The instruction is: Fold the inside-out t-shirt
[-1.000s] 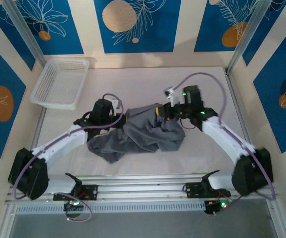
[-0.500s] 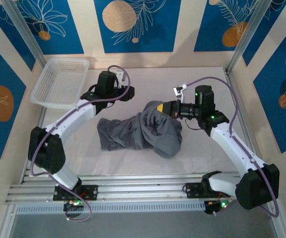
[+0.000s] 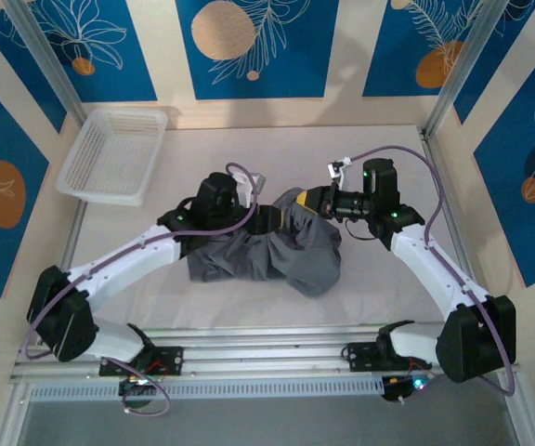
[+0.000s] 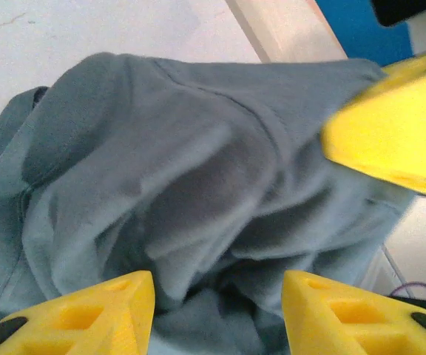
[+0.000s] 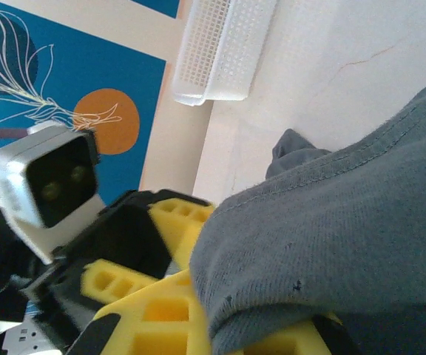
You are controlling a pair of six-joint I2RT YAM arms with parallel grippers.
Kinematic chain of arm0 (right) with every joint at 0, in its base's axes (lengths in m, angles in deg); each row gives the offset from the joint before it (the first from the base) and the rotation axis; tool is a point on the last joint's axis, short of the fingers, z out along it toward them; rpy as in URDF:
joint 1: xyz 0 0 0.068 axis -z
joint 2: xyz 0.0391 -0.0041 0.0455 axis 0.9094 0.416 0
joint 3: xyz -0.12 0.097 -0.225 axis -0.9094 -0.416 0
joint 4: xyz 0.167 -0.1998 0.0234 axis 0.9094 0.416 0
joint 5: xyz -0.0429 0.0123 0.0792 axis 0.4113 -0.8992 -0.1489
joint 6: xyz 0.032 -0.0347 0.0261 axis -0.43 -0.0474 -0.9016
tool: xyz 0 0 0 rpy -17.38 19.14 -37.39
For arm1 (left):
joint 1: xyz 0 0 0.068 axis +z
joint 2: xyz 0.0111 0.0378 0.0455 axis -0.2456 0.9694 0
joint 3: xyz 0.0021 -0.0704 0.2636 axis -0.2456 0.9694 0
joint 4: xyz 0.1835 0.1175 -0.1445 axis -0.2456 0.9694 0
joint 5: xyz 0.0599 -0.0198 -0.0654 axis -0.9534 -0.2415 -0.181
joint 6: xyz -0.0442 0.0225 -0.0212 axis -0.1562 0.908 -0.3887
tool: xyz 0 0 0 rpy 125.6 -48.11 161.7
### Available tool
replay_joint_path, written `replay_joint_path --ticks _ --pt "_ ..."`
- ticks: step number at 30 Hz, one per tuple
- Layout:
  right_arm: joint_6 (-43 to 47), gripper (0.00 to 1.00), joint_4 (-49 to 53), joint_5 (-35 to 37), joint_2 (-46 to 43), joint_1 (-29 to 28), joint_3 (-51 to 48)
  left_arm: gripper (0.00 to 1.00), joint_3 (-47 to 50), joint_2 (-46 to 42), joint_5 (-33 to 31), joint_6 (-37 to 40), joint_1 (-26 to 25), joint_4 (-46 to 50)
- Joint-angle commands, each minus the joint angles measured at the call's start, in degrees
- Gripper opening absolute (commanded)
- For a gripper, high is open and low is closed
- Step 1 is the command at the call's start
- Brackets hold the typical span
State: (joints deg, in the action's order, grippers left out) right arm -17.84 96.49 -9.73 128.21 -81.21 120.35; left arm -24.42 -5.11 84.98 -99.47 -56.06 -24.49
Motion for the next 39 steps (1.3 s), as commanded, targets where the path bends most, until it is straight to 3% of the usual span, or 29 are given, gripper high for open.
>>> replay_joint_path --ticks 1,3,6,7,9,13,15,19,22,25,27,29,30,32,33,34,36,39 --pt "-1.41 0.0 -0.98 0.03 -0.5 -0.65 0.0 0.47 -2.68 4.88 2.36 -0.7 0.27 -3.21" --pt "-2.2 0.0 -1.37 0.29 -0.93 -0.99 -0.08 0.36 -4.35 7.65 4.77 -0.52 0.27 -3.94" --pt "-2.55 0.0 -1.63 0.91 -1.16 -0.94 -0.49 0.06 -6.07 9.93 7.68 -0.46 0.27 -4.17" --pt "-2.2 0.0 -1.07 1.69 -1.03 -0.59 -0.67 0.0 -6.0 9.64 8.2 -0.68 0.38 -4.56" --pt "-1.39 0.02 -0.07 3.62 -0.51 1.24 -1.75 0.0 -5.0 7.49 9.55 -2.31 1.07 -6.23" --pt "0.09 0.05 -7.86 9.32 4.23 8.68 -11.53 0.0 0.26 1.64 16.04 -16.0 4.69 -21.72" --pt "-1.33 0.06 -12.48 7.36 7.81 11.32 -14.81 0.0 -1.65 0.95 17.58 -16.38 4.93 -18.96" --pt "-10.86 0.35 -21.27 -4.63 7.99 13.62 -17.03 0.0 -1.83 0.77 19.3 -16.2 4.96 -16.69" --pt "-8.72 0.42 -16.79 -1.45 1.17 13.92 -17.02 0.0 -0.89 1.5 19.61 -16.61 4.97 -17.83" --pt "0.1 0.31 -13.12 7.89 -9.15 9.56 -18.92 0.0 -0.92 2.09 19.3 -15.11 4.88 -16.33" --pt "3.42 0.1 -14.02 14.64 -13.88 5.53 -21.78 0.0 -3.65 2.22 14.93 -7.22 3.91 -5.54" --pt "4.4 0.0 -12.44 17.3 -15.91 3.15 -21.76 0.06 -10.26 4.62 1.86 5.73 0.28 13.0" --pt "4.26 0.0 -11.11 17.25 -15.92 2.44 -21.03 0.11 -13.1 6.85 -2.89 9.83 -1.47 18.7" --pt "4.39 0.0 -9.97 17.09 -15.54 1.19 -19.96 0.3 -14.07 10.63 -4.01 10.79 -2.8 20.08" --pt "4.81 0.0 -9.29 18.27 -15.53 0.3 -19.67 0.47 -13.14 11.93 -2.9 9.56 -2.95 17.35" --pt "5.75 0.03 -8.29 20.92 -15.6 -0.64 -19.48 0.61 -12.69 13.42 -2.2 8.08 -3.13 14.98" --pt "6.97 0.21 -2.76 29.68 -15.33 -2.29 -18.13 0.79 -14.56 16.77 -1.24 7.51 -4.12 12.33" --pt "6.53 0.32 8.45 40.2 -13.04 -2.33 -14.44 0.87 -23.54 23.87 -6.74 10.92 -6.74 17.48"
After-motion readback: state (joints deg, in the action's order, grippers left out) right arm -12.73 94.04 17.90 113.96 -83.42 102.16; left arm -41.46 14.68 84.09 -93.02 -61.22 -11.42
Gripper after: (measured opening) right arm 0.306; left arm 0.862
